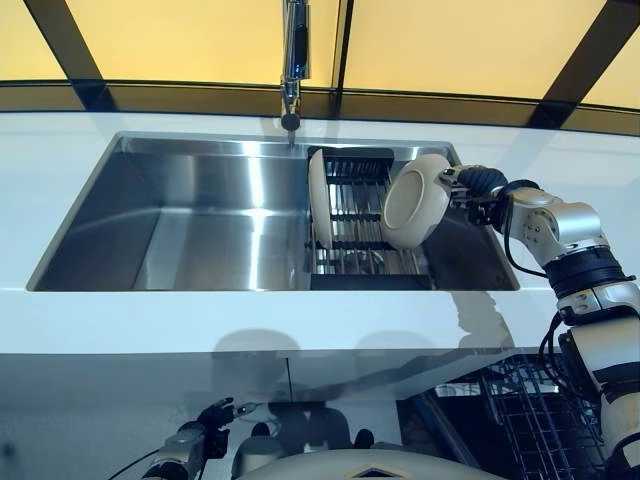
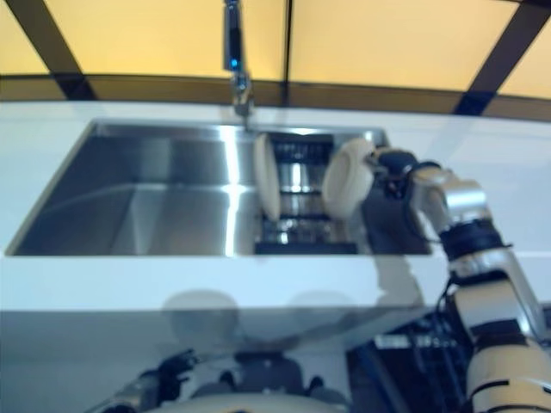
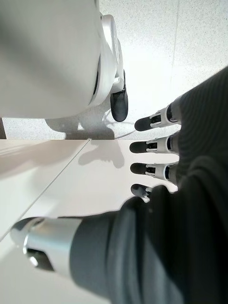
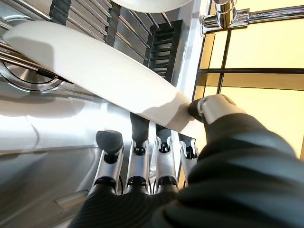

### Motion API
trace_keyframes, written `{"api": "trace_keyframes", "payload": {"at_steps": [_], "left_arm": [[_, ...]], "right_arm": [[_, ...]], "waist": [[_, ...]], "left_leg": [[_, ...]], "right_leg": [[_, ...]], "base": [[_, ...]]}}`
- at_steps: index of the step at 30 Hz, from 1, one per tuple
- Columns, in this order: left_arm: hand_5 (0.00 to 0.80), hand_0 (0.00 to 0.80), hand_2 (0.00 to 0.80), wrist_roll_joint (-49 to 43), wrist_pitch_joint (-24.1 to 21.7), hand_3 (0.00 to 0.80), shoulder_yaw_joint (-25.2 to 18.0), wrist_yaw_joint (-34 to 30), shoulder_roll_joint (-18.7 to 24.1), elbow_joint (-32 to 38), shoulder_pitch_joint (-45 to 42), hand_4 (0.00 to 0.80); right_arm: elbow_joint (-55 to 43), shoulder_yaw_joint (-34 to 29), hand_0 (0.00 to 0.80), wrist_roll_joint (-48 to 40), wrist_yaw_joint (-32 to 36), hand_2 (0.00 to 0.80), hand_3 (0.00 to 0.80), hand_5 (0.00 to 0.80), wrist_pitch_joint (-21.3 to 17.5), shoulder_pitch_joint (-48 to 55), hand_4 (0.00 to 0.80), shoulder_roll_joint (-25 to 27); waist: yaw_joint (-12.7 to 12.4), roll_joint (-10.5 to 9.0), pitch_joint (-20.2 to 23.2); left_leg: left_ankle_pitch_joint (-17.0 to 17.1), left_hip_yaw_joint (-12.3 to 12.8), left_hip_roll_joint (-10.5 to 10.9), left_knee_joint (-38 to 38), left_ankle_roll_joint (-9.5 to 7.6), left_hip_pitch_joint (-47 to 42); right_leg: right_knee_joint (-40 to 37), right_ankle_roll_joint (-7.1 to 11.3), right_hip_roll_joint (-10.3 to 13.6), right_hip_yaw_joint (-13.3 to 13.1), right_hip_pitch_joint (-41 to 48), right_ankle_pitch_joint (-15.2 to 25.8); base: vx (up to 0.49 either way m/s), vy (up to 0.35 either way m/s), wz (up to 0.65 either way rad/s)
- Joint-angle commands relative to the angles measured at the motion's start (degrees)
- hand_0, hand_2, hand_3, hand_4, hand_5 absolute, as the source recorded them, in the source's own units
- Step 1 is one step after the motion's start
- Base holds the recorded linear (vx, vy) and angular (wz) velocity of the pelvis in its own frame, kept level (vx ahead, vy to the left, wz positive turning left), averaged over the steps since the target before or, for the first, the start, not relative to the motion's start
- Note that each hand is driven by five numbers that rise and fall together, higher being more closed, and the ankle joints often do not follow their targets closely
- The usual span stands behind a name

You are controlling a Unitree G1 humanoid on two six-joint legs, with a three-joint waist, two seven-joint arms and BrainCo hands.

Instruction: Take plates into dishwasher

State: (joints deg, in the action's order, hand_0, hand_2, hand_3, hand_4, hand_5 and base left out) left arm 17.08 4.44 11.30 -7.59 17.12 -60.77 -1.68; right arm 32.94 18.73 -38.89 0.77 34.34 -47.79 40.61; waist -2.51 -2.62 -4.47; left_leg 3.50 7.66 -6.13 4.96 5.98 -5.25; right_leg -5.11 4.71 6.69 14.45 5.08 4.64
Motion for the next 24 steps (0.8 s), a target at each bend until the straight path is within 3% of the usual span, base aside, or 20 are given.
{"api": "trace_keyframes", "payload": {"at_steps": [1, 6, 24], "left_arm": [[0.000, 0.000, 0.000, 1.4, -0.4, 0.000, 4.3, 0.6, 0.8, -2.0, 3.7, 0.000], [0.000, 0.000, 0.000, 0.7, -0.9, 0.000, 3.7, 0.3, 1.0, -2.1, 3.3, 0.000], [0.000, 0.000, 0.000, 0.5, -1.7, 0.000, 2.4, 0.3, 1.1, -3.1, 2.6, 0.000]], "right_arm": [[4.2, 1.2, 0.800, 1.1, -1.0, 0.800, 0.800, 0.800, -6.3, -8.3, 0.800, 5.4], [1.9, -0.6, 0.800, -0.9, -0.7, 0.800, 0.800, 0.800, -9.3, -7.1, 0.800, 6.8], [-6.2, -7.7, 0.800, -5.4, 1.2, 0.800, 0.800, 0.800, -13.7, -4.2, 0.800, 18.8]], "waist": [[-1.1, -1.46, 1.2], [-0.9, -1.66, 1.3], [2.9, -3.21, 2.1]], "left_leg": [[-3.9, 1.8, 0.9, -0.6, -1.15, -0.4], [-3.9, 1.7, 0.9, -0.6, -1.17, -0.4], [-4.6, 3.7, 1.0, -0.4, -1.68, -1.0]], "right_leg": [[2.2, 3.51, 2.7, 0.8, 1.5, -3.3], [2.2, 3.49, 2.6, 0.8, 1.5, -3.3], [2.1, 3.78, 1.4, -2.3, 0.1, -2.6]], "base": [[0.000, 0.000, 0.00], [0.000, 0.000, 0.00], [-0.005, 0.013, -0.05]]}}
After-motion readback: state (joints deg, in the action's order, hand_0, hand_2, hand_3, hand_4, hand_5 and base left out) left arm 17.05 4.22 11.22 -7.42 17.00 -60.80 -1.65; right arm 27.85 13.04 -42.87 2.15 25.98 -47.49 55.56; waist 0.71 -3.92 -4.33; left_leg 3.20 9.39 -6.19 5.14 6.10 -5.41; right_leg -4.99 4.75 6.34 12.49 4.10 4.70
